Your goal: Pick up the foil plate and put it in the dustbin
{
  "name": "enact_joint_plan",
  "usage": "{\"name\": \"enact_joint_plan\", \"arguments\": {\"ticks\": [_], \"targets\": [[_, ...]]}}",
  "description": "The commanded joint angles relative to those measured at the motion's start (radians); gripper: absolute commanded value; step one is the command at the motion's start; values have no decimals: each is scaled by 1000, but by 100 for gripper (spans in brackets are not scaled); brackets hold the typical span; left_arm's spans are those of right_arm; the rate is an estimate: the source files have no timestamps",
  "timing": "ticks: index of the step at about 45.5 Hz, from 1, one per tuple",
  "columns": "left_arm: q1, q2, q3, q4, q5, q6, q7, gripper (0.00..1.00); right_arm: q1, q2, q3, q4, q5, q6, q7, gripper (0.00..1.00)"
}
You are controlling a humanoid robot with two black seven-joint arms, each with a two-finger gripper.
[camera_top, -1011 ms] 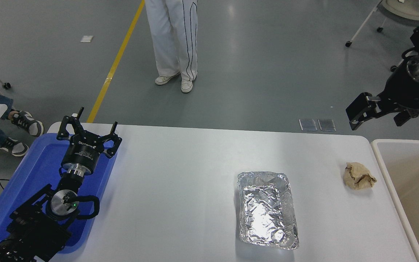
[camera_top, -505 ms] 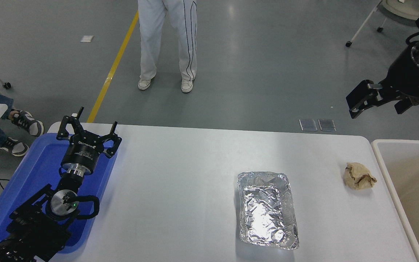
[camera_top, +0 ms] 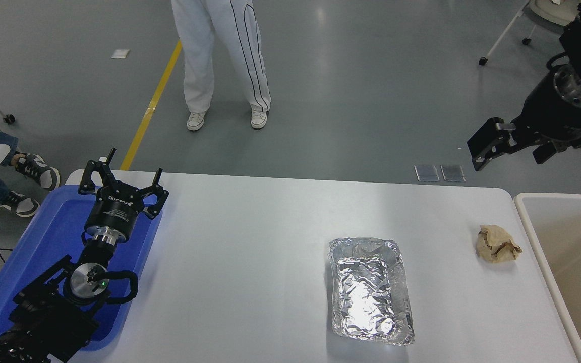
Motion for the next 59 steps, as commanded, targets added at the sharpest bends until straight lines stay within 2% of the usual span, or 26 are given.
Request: {"name": "enact_joint_plan", "arguments": {"ticks": [1,27,40,48,59], "targets": [[0,0,0,0,0,0,0,100,-72,10,20,-2,1,0,1,100],[0,0,0,0,0,0,0,100,-323,10,103,-4,84,0,0,100],[0,0,0,0,0,0,0,100,-437,32,101,-2,84,-334,0,99],[0,0,0,0,0,0,0,100,-512,41,118,-2,77,-417,0,99],[0,0,0,0,0,0,0,100,-606,82,173,-22,66,-445,-2,96]]}}
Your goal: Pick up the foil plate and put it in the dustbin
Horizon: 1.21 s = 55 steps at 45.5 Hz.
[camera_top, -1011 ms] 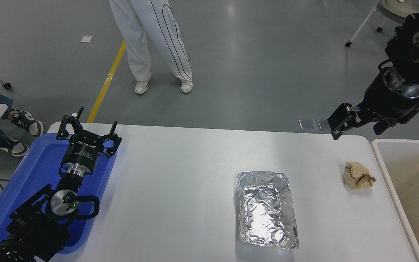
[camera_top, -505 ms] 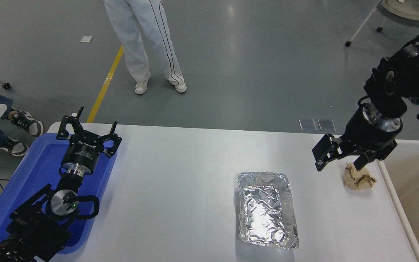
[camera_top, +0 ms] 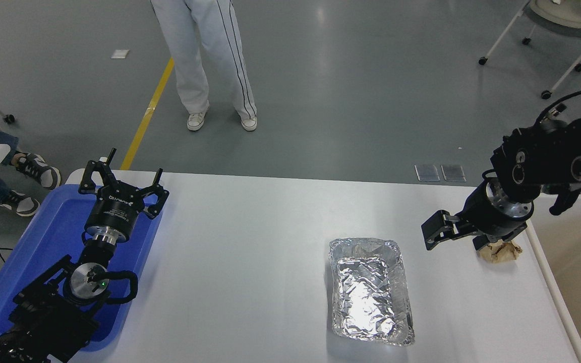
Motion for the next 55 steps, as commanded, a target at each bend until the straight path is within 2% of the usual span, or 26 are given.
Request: {"name": "enact_joint_plan", "arguments": {"ticks": [1,10,23,35,42,55], "targets": [[0,0,0,0,0,0,0,100,-111,35,42,-30,-5,-71,-2,96],[0,0,0,0,0,0,0,100,-199,107,53,-81,7,-81,-2,95],[0,0,0,0,0,0,0,100,-272,115,102,-121,15,-121,-2,95],[0,0,0,0,0,0,0,100,-354,144,102,-173,16,-244,-3,91],[0,0,0,0,0,0,0,100,-349,144,96,-184,58,-249,-3,91],[0,0,0,0,0,0,0,100,-368,145,93,-196,61,-264,-3,86]]}}
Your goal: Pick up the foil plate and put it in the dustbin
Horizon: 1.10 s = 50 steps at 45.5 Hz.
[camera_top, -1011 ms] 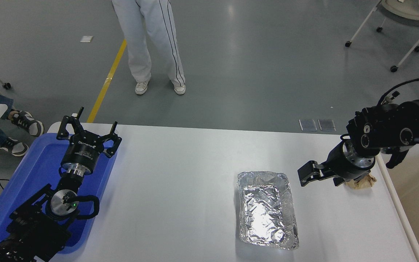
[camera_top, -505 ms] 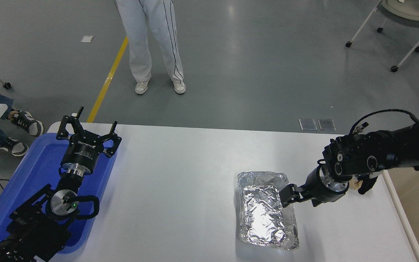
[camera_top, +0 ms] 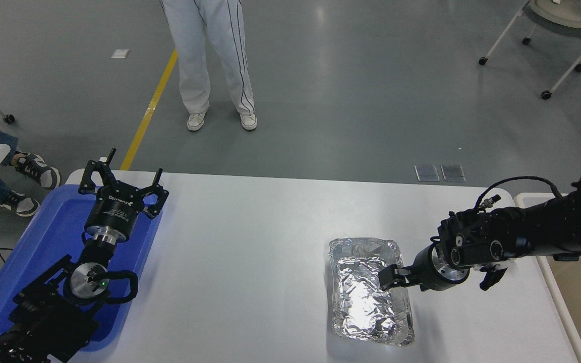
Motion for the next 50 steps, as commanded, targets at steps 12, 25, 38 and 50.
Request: {"name": "enact_joint_plan", "arguments": {"ticks": [12,25,38,50], "targets": [[0,0,0,0,0,0,0,100,-30,3,-1,-14,37,-16,-1,77],[0,0,0,0,0,0,0,100,-50,8,4,-5,37,-5,0,33],[0,0,0,0,0,0,0,100,-58,11,45,0,93,56,0,0],[0,0,0,0,0,0,0,100,-53,5,50,0,131,70,0,0]]}}
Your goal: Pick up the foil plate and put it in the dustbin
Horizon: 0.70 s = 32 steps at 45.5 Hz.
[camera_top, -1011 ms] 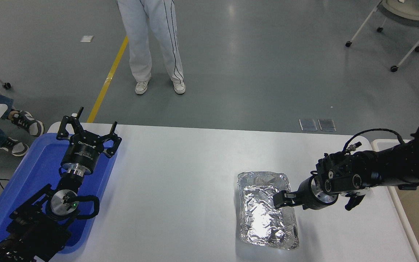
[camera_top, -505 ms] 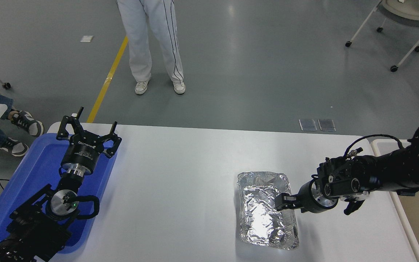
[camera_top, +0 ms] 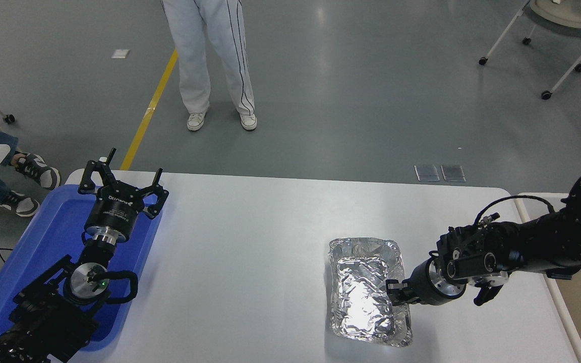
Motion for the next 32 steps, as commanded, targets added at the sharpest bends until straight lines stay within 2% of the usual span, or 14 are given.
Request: {"name": "enact_joint_plan", "arguments": {"ticks": [1,8,30,32], "targets": [[0,0,0,0,0,0,0,100,4,-6,11,1,45,22,0,0],[0,0,0,0,0,0,0,100,45,-26,-6,7,55,84,0,0],[0,0,0,0,0,0,0,100,458,-140,-246,90,38,568,2,0],[0,0,0,0,0,0,0,100,498,-147,-266,94,38,568,2,0]]}}
